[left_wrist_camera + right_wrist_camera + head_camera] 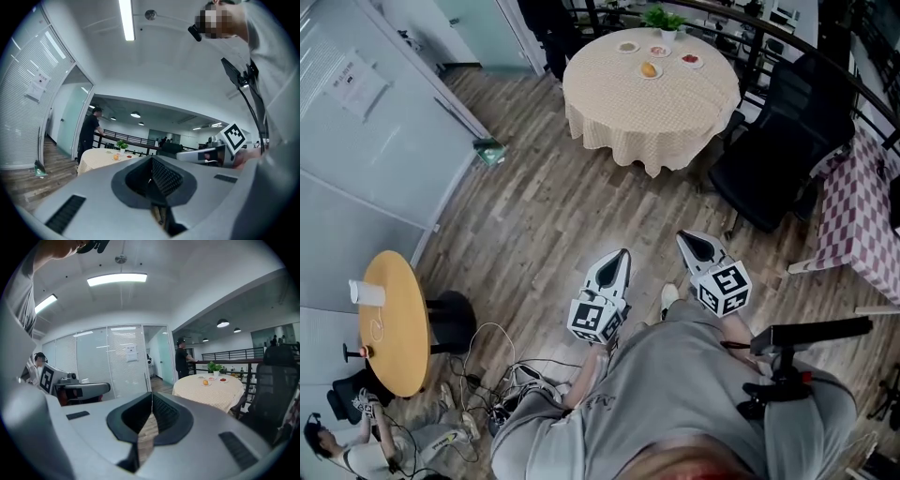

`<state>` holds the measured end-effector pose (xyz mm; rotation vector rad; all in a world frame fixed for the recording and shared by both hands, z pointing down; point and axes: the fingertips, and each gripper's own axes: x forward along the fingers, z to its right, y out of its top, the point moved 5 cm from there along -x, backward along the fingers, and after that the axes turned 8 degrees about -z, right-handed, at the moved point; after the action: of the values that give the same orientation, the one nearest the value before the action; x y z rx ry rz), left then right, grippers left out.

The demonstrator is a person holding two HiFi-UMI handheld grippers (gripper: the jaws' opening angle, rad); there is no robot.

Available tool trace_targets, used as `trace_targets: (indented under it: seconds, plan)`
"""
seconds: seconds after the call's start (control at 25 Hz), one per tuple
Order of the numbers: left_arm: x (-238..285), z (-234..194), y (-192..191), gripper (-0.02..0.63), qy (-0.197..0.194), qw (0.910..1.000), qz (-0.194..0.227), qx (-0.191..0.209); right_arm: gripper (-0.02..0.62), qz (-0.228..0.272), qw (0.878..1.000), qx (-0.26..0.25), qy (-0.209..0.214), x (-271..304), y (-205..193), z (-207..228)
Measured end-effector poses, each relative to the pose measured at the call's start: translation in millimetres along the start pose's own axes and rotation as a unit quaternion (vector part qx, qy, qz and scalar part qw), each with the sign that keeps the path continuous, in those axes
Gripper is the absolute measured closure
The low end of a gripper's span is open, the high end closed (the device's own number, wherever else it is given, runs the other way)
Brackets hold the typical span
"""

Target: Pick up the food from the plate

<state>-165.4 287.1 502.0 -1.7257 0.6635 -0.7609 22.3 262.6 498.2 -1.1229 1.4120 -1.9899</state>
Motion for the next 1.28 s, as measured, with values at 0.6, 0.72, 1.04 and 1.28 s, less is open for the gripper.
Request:
trace_targets:
  seconds: [0.6, 0.72, 1.04, 1.28]
  plan:
    - [123.5, 9.1, 27.9, 0.595, -0.011, 0.9999, -0.003, 0.009, 0.580, 0.043, 0.999, 0.015, 0.011, 29.9, 24.7, 111.1]
    - [144.8, 19.5, 30.0, 0.595, -0.017, 0.9998, 0.001, 0.012, 0.580, 0.048, 0.999, 0.018, 0.004, 26.4, 21.2, 130.7]
    - [172.9, 41.4, 21.4, 0.597, -0.034, 0.9993, -0.012, 0.013, 0.580, 0.039, 0.998, 0.039, -0.004, 15.3, 2.7, 155.5]
    - [181.4, 45.4, 23.2, 0.597, -0.038, 0.9987, -0.023, 0.023, 0.580, 0.042, 0.998, 0.044, -0.007, 7.0, -3.1, 163.2]
